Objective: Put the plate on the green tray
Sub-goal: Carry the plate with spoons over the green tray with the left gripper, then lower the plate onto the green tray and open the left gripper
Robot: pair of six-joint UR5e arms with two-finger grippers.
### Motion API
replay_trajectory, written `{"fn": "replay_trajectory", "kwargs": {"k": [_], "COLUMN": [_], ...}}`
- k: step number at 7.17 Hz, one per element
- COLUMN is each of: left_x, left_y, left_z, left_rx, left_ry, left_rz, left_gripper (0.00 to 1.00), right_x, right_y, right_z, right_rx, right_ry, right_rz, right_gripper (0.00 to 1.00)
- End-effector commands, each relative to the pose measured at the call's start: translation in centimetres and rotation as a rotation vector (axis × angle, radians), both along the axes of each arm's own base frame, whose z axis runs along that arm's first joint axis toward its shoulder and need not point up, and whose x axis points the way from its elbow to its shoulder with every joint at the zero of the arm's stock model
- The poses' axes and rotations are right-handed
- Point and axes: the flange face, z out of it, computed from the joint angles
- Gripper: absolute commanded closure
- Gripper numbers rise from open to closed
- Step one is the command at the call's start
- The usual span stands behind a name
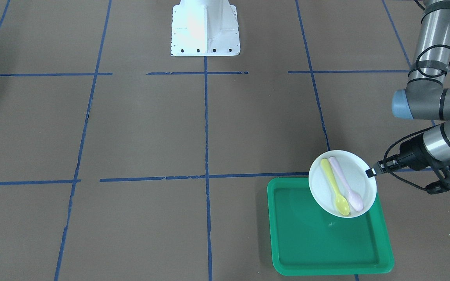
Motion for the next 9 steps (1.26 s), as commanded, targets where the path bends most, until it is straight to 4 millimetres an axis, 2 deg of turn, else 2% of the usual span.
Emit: {"fn": "replay_trajectory", "kwargs": {"k": [1, 3, 5, 6, 7, 9], "left_x": [2.7, 4.6, 5.1, 5.2, 5.2, 4.9], "left_y": [-2.7, -3.8, -3.5, -3.5, -3.2, -2.8], "left_z": [-0.1, 1.0, 1.6, 1.5, 1.4, 0.9], "left_rx": [-0.076, -0.122, -0.115, -0.111, -0.086, -0.047], "left_ry": [-0.013, -0.01, -0.01, -0.007, 0.007, 0.018], "left_rz": [-0.081, -0.173, -0.18, -0.178, -0.174, -0.157], "left_gripper": [1.0, 1.0, 1.0, 0.84, 0.01, 0.0], "right_x": [0.0, 0.0, 0.0, 0.0, 0.0, 0.0], "right_y": [0.1, 0.1, 0.1, 0.1, 0.0, 0.1], "right_z": [0.1, 0.1, 0.1, 0.1, 0.0, 0.0], "right_rx": [-0.002, -0.002, -0.002, -0.002, -0.001, -0.001], "right_ry": [0.0, 0.0, 0.0, 0.0, 0.0, 0.0], "right_rz": [0.0, 0.0, 0.0, 0.0, 0.0, 0.0], "right_gripper": [0.0, 0.0, 0.0, 0.0, 0.0, 0.0]}}
